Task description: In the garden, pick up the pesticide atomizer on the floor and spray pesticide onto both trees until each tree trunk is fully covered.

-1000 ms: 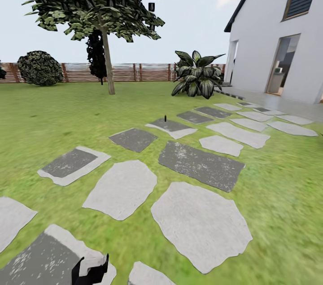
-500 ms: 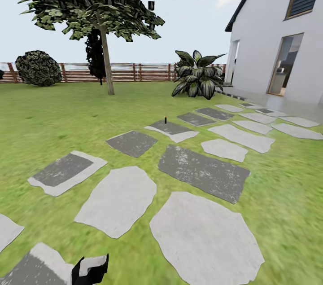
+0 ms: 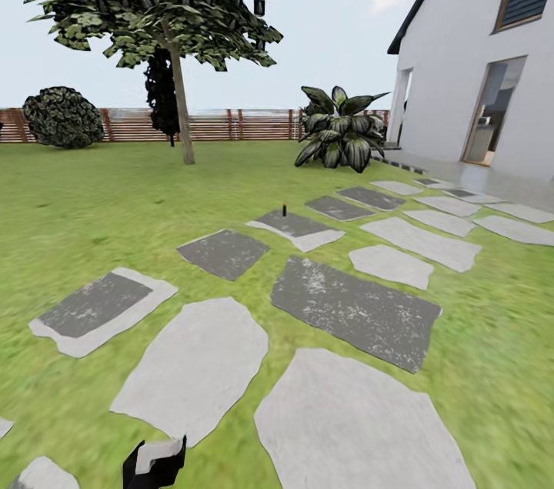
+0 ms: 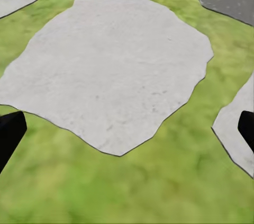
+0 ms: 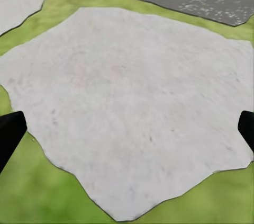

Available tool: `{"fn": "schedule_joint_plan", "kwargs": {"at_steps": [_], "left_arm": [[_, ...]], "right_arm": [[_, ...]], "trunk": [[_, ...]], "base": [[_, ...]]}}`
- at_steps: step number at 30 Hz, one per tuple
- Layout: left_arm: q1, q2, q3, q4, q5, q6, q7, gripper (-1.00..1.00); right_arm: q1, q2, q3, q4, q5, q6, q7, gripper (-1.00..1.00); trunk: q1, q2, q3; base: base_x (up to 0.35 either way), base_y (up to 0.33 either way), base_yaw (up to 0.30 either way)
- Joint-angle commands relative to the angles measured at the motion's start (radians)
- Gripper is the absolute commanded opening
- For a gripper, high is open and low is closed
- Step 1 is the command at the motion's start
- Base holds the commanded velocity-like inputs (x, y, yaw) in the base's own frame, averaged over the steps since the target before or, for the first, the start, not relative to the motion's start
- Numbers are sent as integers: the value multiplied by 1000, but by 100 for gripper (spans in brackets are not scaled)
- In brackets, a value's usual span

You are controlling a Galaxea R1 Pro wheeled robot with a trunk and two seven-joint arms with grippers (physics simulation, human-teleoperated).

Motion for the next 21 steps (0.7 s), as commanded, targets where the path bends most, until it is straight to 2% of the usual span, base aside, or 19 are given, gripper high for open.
{"fn": "schedule_joint_plan", "kwargs": {"at_steps": [1, 21], "left_arm": [[0, 0, 0, 0, 0, 0, 0, 100], [0, 0, 0, -1, 0, 0, 0, 100]], "right_arm": [[0, 0, 0, 0, 0, 0, 0, 100], [0, 0, 0, 0, 0, 0, 0, 100]], "trunk": [[0, 0, 0], [0, 0, 0]], "base": [[339, 0, 0], [339, 0, 0]]}}
